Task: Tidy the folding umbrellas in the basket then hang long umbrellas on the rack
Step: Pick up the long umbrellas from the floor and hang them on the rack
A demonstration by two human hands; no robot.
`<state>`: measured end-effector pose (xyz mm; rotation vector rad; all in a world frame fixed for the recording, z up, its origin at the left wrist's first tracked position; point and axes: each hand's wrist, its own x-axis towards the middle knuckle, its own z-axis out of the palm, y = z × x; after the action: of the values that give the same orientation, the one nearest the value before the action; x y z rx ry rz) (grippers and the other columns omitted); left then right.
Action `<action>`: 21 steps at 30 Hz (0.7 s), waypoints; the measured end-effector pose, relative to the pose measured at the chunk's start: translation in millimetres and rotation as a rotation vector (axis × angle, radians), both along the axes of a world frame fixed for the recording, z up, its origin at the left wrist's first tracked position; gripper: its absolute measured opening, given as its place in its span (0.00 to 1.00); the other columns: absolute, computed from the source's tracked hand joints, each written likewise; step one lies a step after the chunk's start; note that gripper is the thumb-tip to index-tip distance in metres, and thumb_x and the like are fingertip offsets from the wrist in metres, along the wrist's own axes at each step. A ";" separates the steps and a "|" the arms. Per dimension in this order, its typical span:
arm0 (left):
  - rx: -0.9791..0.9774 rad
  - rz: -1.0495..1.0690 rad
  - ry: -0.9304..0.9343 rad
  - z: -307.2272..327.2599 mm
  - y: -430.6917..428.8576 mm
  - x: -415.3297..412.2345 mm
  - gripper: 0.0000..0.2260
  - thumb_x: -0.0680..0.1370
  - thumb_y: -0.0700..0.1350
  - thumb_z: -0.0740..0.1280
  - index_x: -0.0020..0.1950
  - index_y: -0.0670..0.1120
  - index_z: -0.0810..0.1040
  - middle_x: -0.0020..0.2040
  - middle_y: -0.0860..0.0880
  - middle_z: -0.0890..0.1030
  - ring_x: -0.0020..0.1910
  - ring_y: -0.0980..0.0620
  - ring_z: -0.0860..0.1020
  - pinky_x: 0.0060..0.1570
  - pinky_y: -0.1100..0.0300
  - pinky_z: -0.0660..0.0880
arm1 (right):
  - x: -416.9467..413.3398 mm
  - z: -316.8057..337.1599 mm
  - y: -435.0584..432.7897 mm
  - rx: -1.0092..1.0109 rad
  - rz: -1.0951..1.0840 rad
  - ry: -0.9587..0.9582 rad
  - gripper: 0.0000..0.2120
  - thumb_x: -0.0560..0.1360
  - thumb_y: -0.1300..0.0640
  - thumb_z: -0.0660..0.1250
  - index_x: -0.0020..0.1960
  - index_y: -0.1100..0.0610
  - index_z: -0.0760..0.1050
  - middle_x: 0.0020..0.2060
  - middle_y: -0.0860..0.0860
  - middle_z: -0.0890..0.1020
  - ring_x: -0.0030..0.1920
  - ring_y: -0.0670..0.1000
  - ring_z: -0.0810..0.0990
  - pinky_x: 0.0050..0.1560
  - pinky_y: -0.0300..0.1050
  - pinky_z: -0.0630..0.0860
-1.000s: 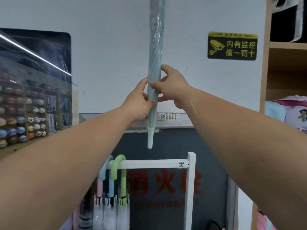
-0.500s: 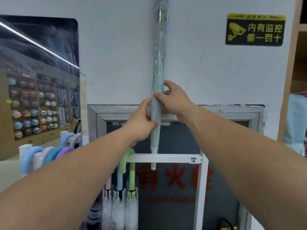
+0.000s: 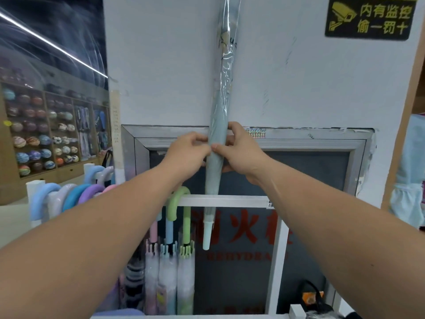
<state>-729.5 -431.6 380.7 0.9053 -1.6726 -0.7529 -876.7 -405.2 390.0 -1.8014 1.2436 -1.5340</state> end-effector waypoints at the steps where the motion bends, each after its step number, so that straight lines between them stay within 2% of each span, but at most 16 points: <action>1: 0.007 0.007 0.036 4.7 0.3 0.8 0.09 0.76 0.43 0.67 0.55 0.53 0.78 0.48 0.47 0.84 0.41 0.49 0.84 0.35 0.58 0.79 | 0.2 -5.4 0.1 0.005 0.007 -0.003 0.19 0.78 0.63 0.69 0.65 0.53 0.66 0.55 0.57 0.83 0.49 0.57 0.86 0.39 0.62 0.84; 5: -0.072 0.001 0.041 15.6 -2.7 0.2 0.15 0.76 0.49 0.70 0.61 0.57 0.74 0.48 0.48 0.84 0.47 0.44 0.85 0.49 0.47 0.82 | 0.8 -23.3 1.5 0.047 0.056 -0.009 0.21 0.78 0.62 0.69 0.66 0.51 0.65 0.56 0.57 0.82 0.53 0.56 0.84 0.42 0.63 0.84; 8: -0.090 -0.047 0.025 23.5 -0.7 -0.9 0.25 0.77 0.51 0.71 0.72 0.58 0.68 0.51 0.51 0.84 0.52 0.49 0.83 0.58 0.45 0.79 | 0.7 -32.5 4.8 0.080 0.067 0.015 0.22 0.78 0.62 0.69 0.68 0.51 0.65 0.55 0.55 0.82 0.54 0.55 0.84 0.44 0.62 0.84; 10: -0.078 -0.074 0.023 27.6 2.3 -1.4 0.28 0.78 0.49 0.71 0.76 0.59 0.64 0.52 0.51 0.83 0.54 0.50 0.83 0.59 0.46 0.79 | 1.0 -39.3 5.1 0.092 0.046 0.058 0.22 0.78 0.60 0.70 0.68 0.50 0.65 0.55 0.55 0.82 0.54 0.55 0.84 0.46 0.61 0.84; 13: -0.067 -0.070 0.032 27.0 6.7 -2.4 0.29 0.79 0.45 0.70 0.76 0.63 0.62 0.52 0.49 0.83 0.52 0.50 0.83 0.56 0.45 0.81 | 2.2 -47.1 5.7 0.055 -0.018 0.179 0.23 0.75 0.56 0.72 0.66 0.48 0.66 0.51 0.54 0.83 0.51 0.54 0.84 0.51 0.60 0.83; 16: -0.031 -0.067 0.056 22.5 10.0 -0.8 0.30 0.80 0.42 0.69 0.75 0.63 0.61 0.53 0.47 0.82 0.52 0.48 0.83 0.48 0.43 0.83 | 1.6 -48.0 8.3 0.056 -0.060 0.284 0.22 0.75 0.56 0.72 0.64 0.49 0.66 0.47 0.55 0.83 0.47 0.56 0.84 0.52 0.59 0.81; 19: 0.010 -0.122 0.057 15.6 11.4 3.8 0.34 0.79 0.38 0.69 0.77 0.63 0.59 0.54 0.43 0.82 0.49 0.47 0.85 0.39 0.45 0.84 | -0.8 -43.6 11.8 0.127 -0.039 0.323 0.22 0.74 0.56 0.72 0.64 0.50 0.68 0.47 0.57 0.84 0.48 0.58 0.84 0.52 0.60 0.82; 21: 0.016 -0.143 0.035 9.0 13.2 7.1 0.35 0.79 0.36 0.69 0.77 0.63 0.58 0.52 0.43 0.83 0.48 0.47 0.85 0.38 0.46 0.84 | -3.4 -31.6 15.5 0.152 -0.024 0.283 0.16 0.75 0.58 0.71 0.61 0.52 0.74 0.48 0.57 0.85 0.50 0.59 0.85 0.51 0.58 0.83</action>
<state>-722.3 -418.5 389.7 0.7853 -1.7154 -0.8752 -880.1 -389.7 358.4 -1.9561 1.4730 -1.1888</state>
